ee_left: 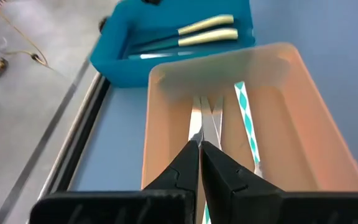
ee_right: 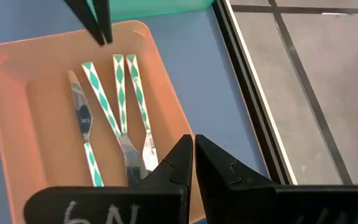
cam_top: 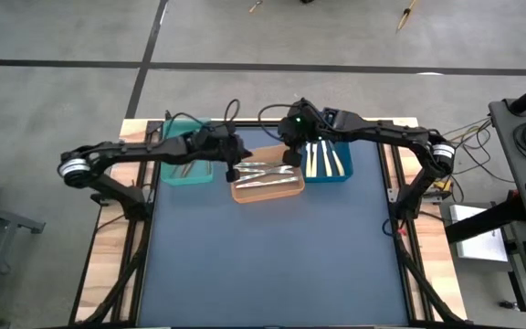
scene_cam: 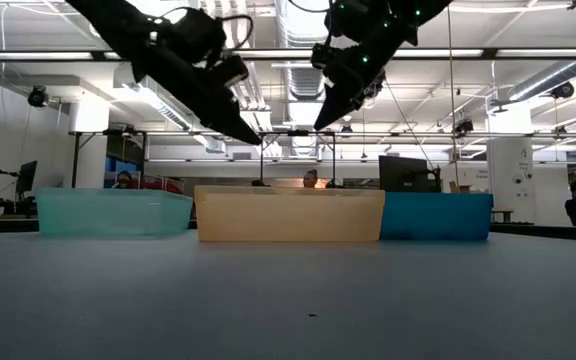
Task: Sort silverware by color (type)
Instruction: Adjust the white knives in the orange bin
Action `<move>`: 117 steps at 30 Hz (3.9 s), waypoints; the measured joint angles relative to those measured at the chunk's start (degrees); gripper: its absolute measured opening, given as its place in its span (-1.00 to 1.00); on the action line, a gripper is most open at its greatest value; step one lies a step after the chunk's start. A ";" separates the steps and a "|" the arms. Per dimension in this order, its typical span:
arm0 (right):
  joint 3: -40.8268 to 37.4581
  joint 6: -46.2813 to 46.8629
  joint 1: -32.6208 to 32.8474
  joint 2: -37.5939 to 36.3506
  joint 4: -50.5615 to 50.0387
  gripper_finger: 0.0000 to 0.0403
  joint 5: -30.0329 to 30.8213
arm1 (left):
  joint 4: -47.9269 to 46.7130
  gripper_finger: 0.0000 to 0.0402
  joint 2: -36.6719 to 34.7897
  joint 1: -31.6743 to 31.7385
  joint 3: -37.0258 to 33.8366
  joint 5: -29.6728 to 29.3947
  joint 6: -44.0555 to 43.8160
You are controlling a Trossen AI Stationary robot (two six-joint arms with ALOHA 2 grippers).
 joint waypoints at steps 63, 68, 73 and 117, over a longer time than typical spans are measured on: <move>-18.94 12.74 -0.94 -12.11 16.58 -0.95 0.66 | -4.29 -1.00 28.61 -4.12 17.50 -1.08 -8.89; -19.96 13.12 -1.09 -12.59 17.94 -0.95 0.68 | -7.65 -1.00 32.42 -5.21 20.39 -3.12 -7.55; -20.06 13.16 -1.09 -12.59 18.02 -0.95 0.71 | -13.11 -1.00 33.75 -5.06 23.14 -9.79 -5.61; -20.09 13.60 -1.20 -12.59 19.01 -0.96 0.68 | -14.37 -1.00 32.56 -3.48 22.21 -11.30 -3.69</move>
